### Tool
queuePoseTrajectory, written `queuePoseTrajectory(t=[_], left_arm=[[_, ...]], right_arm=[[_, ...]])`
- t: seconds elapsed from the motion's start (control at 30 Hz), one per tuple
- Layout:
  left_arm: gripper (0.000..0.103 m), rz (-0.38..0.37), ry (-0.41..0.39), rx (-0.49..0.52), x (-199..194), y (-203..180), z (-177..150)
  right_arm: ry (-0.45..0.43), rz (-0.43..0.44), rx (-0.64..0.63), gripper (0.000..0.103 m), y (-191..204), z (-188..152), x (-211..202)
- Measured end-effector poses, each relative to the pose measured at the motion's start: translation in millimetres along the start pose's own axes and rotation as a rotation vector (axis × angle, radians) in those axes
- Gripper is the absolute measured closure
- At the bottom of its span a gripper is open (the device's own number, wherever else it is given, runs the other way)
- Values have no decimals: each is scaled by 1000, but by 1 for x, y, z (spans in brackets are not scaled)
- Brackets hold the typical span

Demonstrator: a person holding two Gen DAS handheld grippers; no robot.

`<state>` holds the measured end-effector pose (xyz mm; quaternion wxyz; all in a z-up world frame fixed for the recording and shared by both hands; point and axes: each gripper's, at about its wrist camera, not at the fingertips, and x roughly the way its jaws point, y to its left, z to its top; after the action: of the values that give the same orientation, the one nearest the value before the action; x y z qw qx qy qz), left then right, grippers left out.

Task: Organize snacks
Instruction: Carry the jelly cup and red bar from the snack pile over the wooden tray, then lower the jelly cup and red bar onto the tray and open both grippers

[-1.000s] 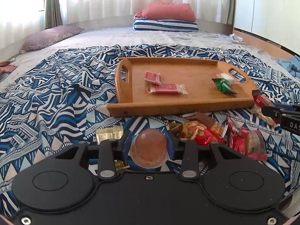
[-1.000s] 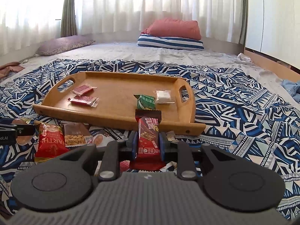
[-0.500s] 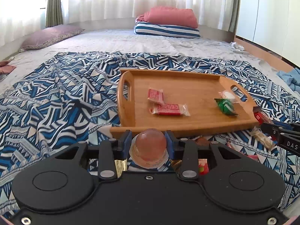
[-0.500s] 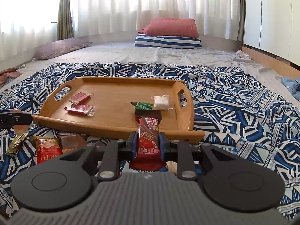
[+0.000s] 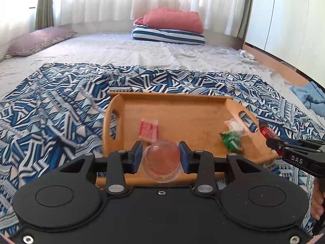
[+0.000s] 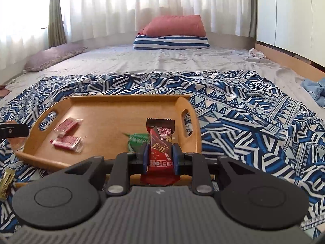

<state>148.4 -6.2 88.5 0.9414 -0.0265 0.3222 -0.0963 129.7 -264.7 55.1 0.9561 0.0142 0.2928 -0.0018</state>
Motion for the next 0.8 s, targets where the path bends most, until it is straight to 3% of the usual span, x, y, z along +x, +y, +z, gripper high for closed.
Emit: queuePoseTrajectory(t=[0.33, 0.57, 0.8], left_arm=[[67, -41, 45, -27, 56, -5, 42], [67, -6, 84, -14, 106, -9, 56], [67, -18, 156, -44, 152, -10, 67]], right_arm=[[49, -36, -12, 75, -23, 32, 63], [84, -60, -111, 75, -17, 34, 92], [112, -82, -156, 75, -9, 31, 111]])
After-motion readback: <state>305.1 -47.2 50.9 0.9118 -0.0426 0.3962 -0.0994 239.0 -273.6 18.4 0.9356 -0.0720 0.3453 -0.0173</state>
